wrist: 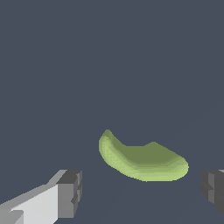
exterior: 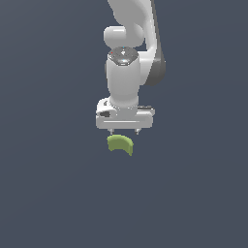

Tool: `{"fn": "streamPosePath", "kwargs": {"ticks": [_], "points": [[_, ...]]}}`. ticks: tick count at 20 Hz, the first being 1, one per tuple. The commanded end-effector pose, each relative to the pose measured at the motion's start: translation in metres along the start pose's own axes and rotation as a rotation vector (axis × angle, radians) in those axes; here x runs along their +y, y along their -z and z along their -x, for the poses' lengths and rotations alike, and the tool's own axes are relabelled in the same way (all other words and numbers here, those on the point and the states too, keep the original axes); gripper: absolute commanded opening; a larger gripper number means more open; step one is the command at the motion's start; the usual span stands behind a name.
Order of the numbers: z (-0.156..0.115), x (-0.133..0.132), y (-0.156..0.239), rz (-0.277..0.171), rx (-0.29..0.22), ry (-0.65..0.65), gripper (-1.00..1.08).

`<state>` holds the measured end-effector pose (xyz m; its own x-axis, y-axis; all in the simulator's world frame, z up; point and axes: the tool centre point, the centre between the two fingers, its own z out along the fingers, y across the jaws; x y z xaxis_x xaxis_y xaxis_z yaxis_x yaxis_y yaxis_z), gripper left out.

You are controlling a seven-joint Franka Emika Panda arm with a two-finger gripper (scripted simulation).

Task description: Pick up the object and move it to a goal position.

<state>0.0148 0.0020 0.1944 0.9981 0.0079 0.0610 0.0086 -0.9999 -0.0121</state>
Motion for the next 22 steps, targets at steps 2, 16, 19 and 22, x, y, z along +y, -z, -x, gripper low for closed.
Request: {"fn": "streamPosePath", "kwargs": {"ticks": [2,16,19,22], "points": [[-0.0001,0.0002,-0.0001,0.000,0.000,0.000,1.00],[-0.0041,0.0073,0.0064,-0.010,0.020,0.004,1.00],[-0.0041,0.0074,0.0062,-0.010,0.020,0.009,1.00],[-0.0038,0.0077,0.0054,-0.009,0.019,0.027,1.00]]}}
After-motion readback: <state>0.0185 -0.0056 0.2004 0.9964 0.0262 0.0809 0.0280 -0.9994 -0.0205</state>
